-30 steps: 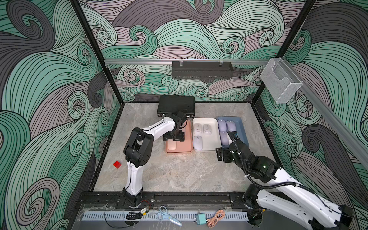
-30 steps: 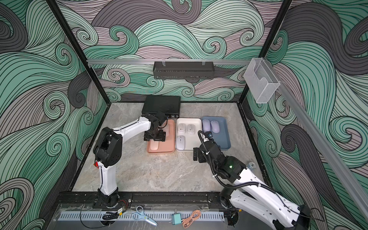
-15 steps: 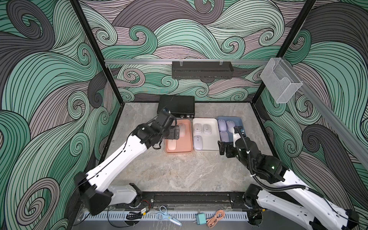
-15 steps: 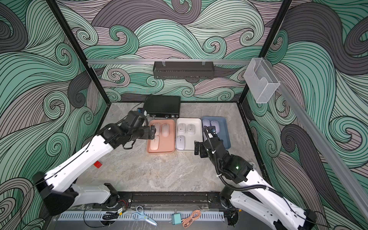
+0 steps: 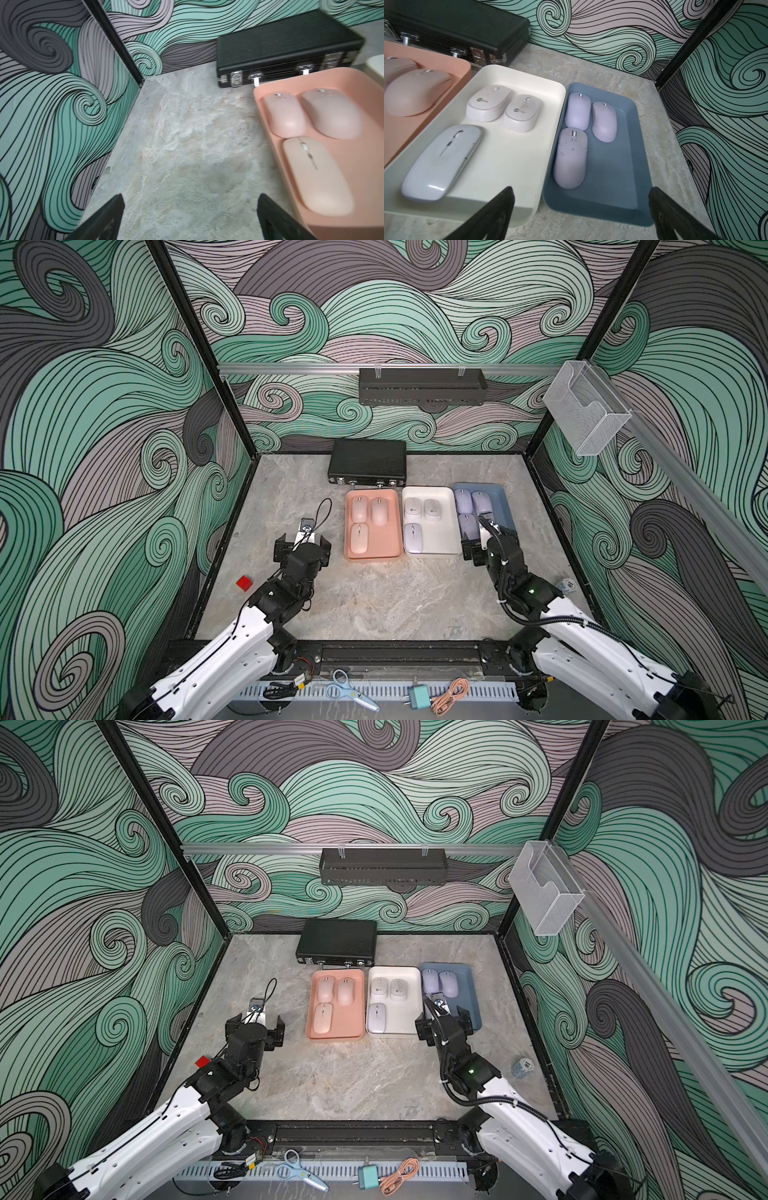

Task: Place the mice by color into the storage box
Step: Reset both arms

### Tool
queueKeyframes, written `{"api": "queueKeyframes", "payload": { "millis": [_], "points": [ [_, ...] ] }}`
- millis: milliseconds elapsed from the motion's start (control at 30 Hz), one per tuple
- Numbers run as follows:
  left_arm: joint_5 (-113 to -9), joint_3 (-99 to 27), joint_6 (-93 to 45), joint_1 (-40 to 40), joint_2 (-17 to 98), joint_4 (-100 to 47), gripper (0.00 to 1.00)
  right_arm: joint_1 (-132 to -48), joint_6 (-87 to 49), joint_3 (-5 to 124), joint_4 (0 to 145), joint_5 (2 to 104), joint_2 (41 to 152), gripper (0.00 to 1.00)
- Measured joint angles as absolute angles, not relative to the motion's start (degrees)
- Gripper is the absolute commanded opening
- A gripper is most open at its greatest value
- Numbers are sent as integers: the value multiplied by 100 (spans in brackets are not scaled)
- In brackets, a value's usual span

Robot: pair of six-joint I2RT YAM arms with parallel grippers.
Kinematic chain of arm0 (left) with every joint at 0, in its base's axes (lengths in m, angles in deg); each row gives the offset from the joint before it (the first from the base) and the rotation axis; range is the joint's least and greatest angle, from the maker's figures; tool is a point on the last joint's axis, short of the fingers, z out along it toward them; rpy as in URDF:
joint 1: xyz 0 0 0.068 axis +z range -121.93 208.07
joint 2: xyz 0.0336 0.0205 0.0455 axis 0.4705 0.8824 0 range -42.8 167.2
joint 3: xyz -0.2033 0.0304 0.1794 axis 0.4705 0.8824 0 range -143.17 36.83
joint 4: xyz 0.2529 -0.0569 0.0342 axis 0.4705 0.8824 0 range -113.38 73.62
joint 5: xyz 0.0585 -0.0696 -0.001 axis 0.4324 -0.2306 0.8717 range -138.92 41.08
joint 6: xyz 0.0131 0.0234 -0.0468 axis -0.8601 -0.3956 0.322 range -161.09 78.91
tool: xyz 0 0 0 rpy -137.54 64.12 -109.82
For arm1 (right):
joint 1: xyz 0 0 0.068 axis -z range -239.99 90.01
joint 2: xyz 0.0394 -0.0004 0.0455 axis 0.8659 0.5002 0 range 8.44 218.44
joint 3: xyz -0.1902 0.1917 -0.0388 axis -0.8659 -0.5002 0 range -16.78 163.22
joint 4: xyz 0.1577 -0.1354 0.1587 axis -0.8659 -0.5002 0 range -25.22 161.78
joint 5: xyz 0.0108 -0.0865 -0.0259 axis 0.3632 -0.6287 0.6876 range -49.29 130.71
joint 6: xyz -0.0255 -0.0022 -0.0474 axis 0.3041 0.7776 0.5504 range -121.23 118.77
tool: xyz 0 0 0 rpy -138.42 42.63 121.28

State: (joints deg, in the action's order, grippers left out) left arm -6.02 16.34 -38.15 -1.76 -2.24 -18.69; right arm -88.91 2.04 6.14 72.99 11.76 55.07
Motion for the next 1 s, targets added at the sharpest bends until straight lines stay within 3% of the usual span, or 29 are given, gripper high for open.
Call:
{"api": "queueKeyframes", "payload": {
  "millis": [333,733,900,1000],
  "points": [
    [-1415,2104,-4108,1444,2043,-4868,98,-6819,328,-223,8993,2682,5977,100],
    [-3024,1702,-4209,2421,4084,-6710,99,-6557,387,-208,11576,3502,8447,100],
    [-3763,1317,-4150,2808,4425,-6345,99,-6550,411,-125,12746,3552,9531,100],
    [-4115,992,-4043,3037,4449,-6249,99,-6526,368,-24,12543,3500,9671,99]
  ]
}}
